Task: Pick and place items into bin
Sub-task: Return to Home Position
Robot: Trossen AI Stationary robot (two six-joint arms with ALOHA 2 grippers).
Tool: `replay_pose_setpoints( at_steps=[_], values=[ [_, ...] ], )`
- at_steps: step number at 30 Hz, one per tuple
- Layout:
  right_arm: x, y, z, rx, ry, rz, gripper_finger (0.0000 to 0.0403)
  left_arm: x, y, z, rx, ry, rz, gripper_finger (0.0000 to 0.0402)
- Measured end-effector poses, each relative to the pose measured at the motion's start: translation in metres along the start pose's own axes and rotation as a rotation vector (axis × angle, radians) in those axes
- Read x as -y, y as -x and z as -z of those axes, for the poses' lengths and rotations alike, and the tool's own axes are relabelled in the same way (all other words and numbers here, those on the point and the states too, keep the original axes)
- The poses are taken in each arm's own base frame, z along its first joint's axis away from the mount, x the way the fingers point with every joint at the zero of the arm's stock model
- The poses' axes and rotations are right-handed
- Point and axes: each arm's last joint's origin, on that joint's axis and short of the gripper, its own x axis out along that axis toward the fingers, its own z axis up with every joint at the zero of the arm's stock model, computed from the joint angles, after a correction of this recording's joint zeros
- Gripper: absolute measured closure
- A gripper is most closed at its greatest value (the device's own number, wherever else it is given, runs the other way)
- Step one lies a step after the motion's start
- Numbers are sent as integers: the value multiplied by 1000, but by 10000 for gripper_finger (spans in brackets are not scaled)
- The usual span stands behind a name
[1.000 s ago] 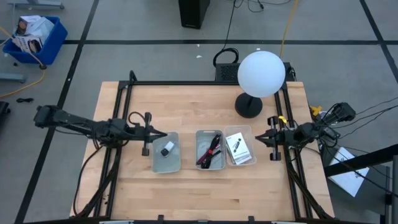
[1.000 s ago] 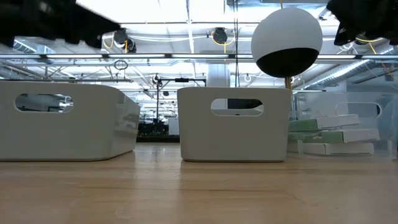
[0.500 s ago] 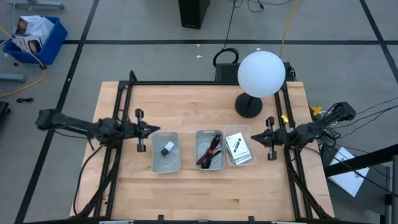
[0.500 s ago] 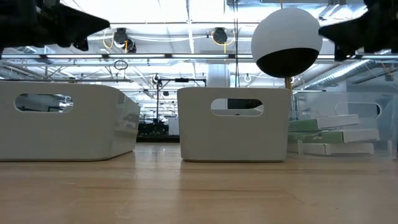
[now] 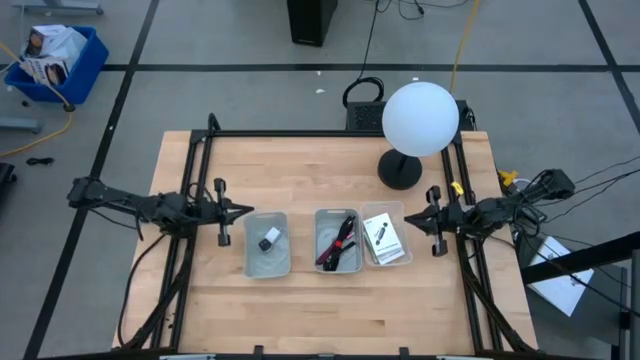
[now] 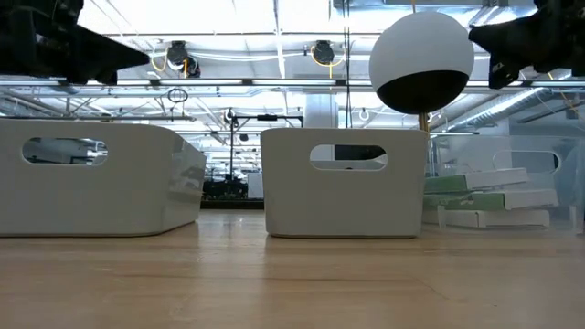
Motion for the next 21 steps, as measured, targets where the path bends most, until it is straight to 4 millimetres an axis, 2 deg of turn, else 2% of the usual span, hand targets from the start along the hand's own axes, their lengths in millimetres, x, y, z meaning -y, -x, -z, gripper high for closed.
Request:
replay_pose_setpoints(
  at_steps=[5, 8, 17, 21],
  values=[
    [8, -3, 4, 3, 2, -43, 403, 2, 3, 10, -3, -5, -1, 401],
    [17, -5, 4, 5, -33, 31, 403, 2, 4, 19, -31, 21, -8, 401],
    [28, -7, 3, 25, -66, 11, 403, 0, 3, 19, -15, 50, 14, 401],
    [30, -7, 2, 37, -58, -68, 403, -1, 2, 19, -9, 83, 28, 401]
  ],
)
